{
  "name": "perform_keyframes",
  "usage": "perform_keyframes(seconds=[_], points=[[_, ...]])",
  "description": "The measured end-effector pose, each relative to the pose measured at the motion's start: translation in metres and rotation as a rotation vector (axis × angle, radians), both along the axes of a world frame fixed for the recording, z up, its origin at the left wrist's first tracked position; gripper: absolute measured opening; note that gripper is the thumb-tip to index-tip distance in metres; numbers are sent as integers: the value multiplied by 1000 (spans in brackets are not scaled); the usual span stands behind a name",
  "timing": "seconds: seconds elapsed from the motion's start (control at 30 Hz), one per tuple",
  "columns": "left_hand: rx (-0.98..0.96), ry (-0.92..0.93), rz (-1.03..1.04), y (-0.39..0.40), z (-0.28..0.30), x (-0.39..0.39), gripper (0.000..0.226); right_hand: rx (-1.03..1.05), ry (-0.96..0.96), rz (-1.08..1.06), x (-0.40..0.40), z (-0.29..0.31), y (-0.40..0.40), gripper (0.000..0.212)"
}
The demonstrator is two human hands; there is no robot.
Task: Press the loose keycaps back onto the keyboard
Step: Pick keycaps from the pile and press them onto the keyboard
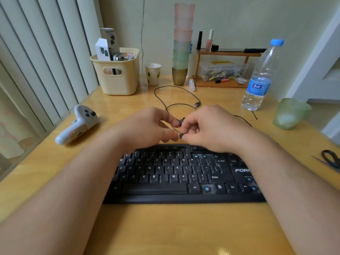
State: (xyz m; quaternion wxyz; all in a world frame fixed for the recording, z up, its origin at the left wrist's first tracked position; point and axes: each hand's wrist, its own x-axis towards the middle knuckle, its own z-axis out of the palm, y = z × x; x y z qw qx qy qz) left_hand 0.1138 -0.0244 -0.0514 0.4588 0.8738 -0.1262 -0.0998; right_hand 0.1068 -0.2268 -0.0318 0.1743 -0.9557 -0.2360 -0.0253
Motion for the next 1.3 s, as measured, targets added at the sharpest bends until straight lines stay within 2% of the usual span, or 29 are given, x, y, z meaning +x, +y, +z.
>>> perform_keyframes(seconds=[0.13, 0.23, 0.3, 0.47, 0.73, 0.83, 1.07, 1.3], points=[[127, -131, 57, 10, -4, 6, 7, 83, 307, -20, 6, 3, 0, 6], [363, -203, -22, 8, -9, 5, 7, 112, 414, -64, 9, 2, 4, 6], [445, -223, -72, 7, -10, 5, 11, 79, 445, -92, 10, 2, 7, 7], [480, -262, -88, 6, -10, 6, 14, 11, 446, -145, 10, 4, 14, 8], [477, -271, -114, 4, -11, 7, 14, -30, 444, -109, 13, 10, 15, 7], [484, -271, -119, 3, -11, 7, 14, -22, 437, -118, 13, 8, 15, 14], [491, -270, -125, 3, -12, 8, 13, -197, 271, -52, 9, 8, 22, 9], [477, -262, -125, 4, -14, 10, 12, -102, 321, -78, 7, 6, 13, 7]])
